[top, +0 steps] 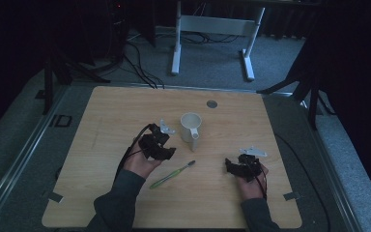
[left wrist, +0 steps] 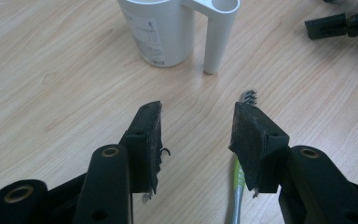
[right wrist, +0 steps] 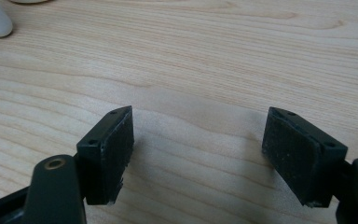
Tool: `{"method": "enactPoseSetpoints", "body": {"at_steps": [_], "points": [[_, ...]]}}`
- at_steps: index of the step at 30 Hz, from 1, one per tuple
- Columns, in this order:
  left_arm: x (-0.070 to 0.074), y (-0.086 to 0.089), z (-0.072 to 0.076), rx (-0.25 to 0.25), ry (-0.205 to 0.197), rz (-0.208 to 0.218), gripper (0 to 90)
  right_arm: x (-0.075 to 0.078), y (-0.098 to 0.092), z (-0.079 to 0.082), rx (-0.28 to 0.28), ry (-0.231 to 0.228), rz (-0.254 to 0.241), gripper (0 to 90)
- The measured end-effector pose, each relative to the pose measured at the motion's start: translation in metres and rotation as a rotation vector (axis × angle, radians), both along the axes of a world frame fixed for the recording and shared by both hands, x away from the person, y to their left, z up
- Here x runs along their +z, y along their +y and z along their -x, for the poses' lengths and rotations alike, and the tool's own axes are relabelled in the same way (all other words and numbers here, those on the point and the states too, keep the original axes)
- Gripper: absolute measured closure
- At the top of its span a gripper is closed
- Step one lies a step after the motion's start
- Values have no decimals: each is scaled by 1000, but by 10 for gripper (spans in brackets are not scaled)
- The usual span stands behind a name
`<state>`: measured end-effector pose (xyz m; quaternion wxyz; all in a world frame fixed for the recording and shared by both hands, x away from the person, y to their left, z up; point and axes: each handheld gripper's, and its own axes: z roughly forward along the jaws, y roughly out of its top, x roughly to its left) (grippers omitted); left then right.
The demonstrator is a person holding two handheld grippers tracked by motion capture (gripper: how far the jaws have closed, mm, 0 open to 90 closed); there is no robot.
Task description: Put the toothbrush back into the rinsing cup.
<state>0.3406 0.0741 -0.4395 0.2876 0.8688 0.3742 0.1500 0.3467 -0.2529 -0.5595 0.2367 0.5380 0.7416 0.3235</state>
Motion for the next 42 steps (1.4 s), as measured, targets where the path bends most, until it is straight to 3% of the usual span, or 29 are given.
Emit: {"method": "enactPoseSetpoints", "body": {"at_steps": [22,35,42], "points": [[1,-11,-3,-12,29,-56,531,0,0,0,0,0,0,246],[-2,-18,-7,-42,77,-103,532,0,0,0,0,-1,0,246],[-2,-20,-9,-65,104,-108,561,0,0,0,0,-1,0,247]]}}
